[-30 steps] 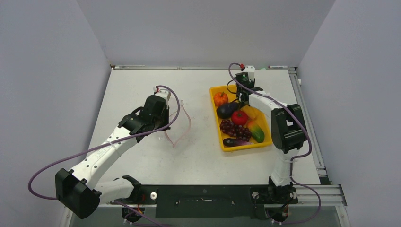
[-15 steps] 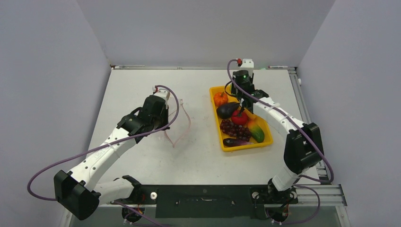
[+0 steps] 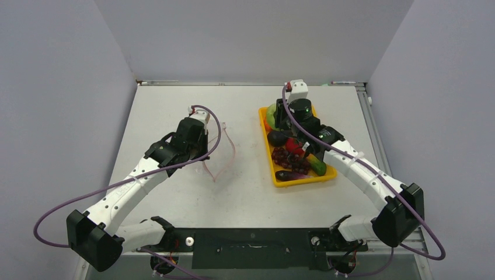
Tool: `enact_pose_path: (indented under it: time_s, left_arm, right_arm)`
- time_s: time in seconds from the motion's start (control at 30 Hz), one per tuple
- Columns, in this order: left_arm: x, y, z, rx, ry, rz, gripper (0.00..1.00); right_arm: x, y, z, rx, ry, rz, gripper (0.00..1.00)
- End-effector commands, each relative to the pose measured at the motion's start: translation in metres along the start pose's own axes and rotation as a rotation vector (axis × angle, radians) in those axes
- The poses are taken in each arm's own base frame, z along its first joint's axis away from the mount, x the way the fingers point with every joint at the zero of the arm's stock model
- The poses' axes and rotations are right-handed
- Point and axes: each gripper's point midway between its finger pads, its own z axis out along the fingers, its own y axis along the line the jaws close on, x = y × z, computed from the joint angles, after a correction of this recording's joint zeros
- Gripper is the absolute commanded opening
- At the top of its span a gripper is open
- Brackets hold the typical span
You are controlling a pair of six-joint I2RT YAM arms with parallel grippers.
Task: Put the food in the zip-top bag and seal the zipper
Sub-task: Place the fake vegetable in the zipper food storage bag.
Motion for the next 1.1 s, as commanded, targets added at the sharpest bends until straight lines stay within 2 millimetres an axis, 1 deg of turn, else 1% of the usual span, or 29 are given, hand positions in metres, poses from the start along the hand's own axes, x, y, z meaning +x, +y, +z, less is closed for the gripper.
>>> enact_pose_path:
  time_s: [0.0, 0.1, 0.13, 0.2, 0.33, 0.4, 0.53, 0.7, 0.93, 1.07]
  left_arm:
    - [-0.015, -0.004, -0.004, 0.024, -0.061, -0.008, 0.0]
    - [-0.016, -0.004, -0.004, 0.027, -0.061, -0.009, 0.0]
    - [-0.016, -0.004, -0.004, 0.028, -0.063, -0.01, 0.0]
    - [-0.016, -0.004, -0.005, 0.028, -0.063, -0.009, 0.0]
    - [-0.016, -0.004, -0.005, 0.03, -0.064, -0.008, 0.0]
    - [-0.017, -0.005, -0.006, 0.031, -0.067, -0.008, 0.0]
    - [-0.017, -0.005, -0.006, 0.033, -0.068, -0.009, 0.0]
    - [-0.017, -0.007, -0.007, 0.049, -0.067, -0.008, 0.0]
    - [-0.017, -0.01, -0.009, 0.067, -0.068, -0.005, 0.0]
    - [-0.017, -0.014, -0.01, 0.091, -0.071, -0.003, 0.0]
  right_arm:
    - [-0.01, 0.042, -0.036, -0.21, -0.047, 0.008, 0.17]
    - [-0.004, 0.061, -0.053, -0.305, -0.036, 0.004, 0.17]
    - [-0.001, 0.072, -0.06, -0.357, -0.03, 0.003, 0.17]
    - [0.002, 0.087, -0.071, -0.429, -0.026, 0.002, 0.17]
    - [0.009, 0.116, -0.087, -0.555, -0.01, 0.001, 0.17]
    - [0.013, 0.127, -0.091, -0.598, -0.004, 0.01, 0.17]
    - [0.026, 0.15, -0.093, -0.668, 0.025, 0.015, 0.17]
    - [0.035, 0.176, -0.094, -0.727, 0.04, 0.019, 0.17]
    - [0.047, 0.195, -0.085, -0.745, 0.069, 0.031, 0.18]
    - [0.045, 0.201, -0.075, -0.728, 0.054, 0.043, 0.18]
